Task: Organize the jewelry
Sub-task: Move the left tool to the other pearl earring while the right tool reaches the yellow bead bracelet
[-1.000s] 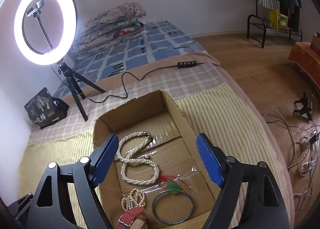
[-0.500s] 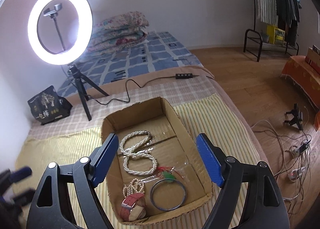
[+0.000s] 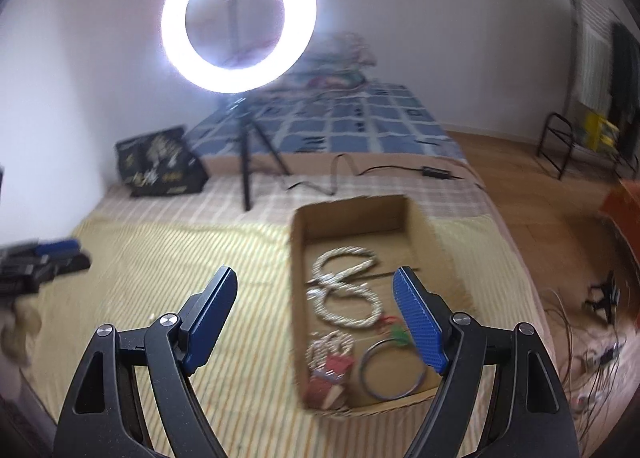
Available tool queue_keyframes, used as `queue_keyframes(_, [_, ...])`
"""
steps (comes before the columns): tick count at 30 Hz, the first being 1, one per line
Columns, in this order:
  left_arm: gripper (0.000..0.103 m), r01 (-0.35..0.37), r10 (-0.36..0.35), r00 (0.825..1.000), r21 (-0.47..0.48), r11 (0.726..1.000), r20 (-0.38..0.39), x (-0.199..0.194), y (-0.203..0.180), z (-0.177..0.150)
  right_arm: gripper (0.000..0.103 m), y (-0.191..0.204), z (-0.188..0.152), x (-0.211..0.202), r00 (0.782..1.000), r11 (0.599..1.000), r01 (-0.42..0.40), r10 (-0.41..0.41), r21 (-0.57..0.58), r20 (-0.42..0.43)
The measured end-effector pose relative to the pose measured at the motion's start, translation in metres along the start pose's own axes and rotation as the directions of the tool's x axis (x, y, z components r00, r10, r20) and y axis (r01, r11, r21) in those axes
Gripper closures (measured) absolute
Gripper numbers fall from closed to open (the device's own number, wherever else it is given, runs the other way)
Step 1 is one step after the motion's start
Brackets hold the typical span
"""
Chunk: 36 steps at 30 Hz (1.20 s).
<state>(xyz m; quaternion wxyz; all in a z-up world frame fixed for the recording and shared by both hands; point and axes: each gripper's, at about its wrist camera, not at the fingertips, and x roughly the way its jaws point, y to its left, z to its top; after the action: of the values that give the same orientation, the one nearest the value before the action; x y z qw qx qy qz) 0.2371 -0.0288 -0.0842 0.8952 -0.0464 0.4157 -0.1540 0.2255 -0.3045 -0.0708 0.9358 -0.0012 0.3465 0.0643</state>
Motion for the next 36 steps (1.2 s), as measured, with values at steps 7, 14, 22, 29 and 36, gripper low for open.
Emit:
queue_keyframes(7, [0.04,-0.022,0.021,0.999,-0.03,0.999,-0.043,0.014,0.027,-0.007,0.023,0.058,-0.023,0.012,0.995,0.989,-0.068,0.058,-0.132,-0.075])
queue_keyframes(14, [0.076,0.01,-0.018,0.988,-0.05,0.999,-0.152,0.045,0.045,-0.021,0.032,0.113,-0.054,0.036,0.972,0.962,-0.185,0.15,-0.2,-0.18])
queue_keyframes(22, [0.088,0.076,-0.091,0.963,-0.068,0.995,-0.253,0.078,0.047,-0.036,0.076,0.145,-0.079,0.084,0.899,0.941,-0.324,0.274,-0.099,-0.342])
queue_keyframes(29, [0.088,0.088,-0.111,0.947,-0.088,0.992,-0.303,0.102,0.045,-0.04,0.082,0.15,-0.087,0.114,0.875,0.943,-0.33,0.293,-0.032,-0.386])
queue_keyframes(36, [0.088,0.082,-0.107,0.937,-0.089,0.993,-0.332,0.12,0.043,-0.044,0.086,0.15,-0.087,0.126,0.872,0.946,-0.324,0.296,-0.008,-0.39])
